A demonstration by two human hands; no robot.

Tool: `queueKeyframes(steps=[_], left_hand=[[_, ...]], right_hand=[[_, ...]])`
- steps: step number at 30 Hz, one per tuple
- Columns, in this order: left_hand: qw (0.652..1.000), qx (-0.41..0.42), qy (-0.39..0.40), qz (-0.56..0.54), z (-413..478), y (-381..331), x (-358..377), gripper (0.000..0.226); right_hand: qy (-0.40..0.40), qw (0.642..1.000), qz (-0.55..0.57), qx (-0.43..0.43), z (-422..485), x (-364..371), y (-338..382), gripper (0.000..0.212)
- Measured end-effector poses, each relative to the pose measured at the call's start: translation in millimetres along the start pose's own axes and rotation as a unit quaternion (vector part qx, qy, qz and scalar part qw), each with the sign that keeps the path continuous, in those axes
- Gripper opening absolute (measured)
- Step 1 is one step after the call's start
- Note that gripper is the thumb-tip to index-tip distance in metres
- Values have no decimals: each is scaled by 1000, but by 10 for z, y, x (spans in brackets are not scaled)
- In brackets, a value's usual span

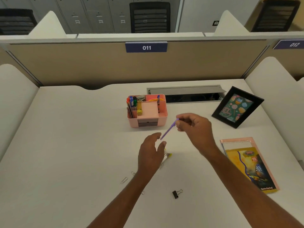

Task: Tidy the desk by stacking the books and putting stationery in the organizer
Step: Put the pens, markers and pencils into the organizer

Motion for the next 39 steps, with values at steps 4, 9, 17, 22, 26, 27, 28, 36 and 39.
queueKeyframes(steps=[4,9,17,22,26,27,28,36,39], left_hand=[[994,-48,53,87,155,425,64,49],[964,-82,117,224,290,908,85,63],[939,-82,145,302,345,1012,-16,57],[932,-55,150,325,365,930,-77,55],[927,-41,148,343,359,878,-111,52],[926,-39,149,344,357,876,-110,52],[926,-37,149,344,357,876,-108,52],[927,-24,145,344,368,856,-108,55],[928,-22,144,344,367,863,-112,57]], right_hand=[[-18,997,-28,-64,437,48,203,17],[-40,990,-83,-104,980,216,192,12],[-10,974,-194,-120,1531,591,-169,8],[9,965,-241,-103,1658,749,-360,9],[1,966,-239,-101,1711,772,-411,10],[-1,966,-238,-102,1722,770,-413,10],[-3,966,-238,-103,1730,770,-411,9],[-13,968,-231,-93,1760,744,-445,8],[-11,970,-230,-81,1776,723,-493,12]])
Point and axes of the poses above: each hand's wrist, its own z-axis towards the middle knuckle, its own x-axis out of the palm, y = z × x, the point moved 7 cm from there along z, towards the middle knuckle, and after that the axes turned 10 degrees about z, right-handed, at the moved point
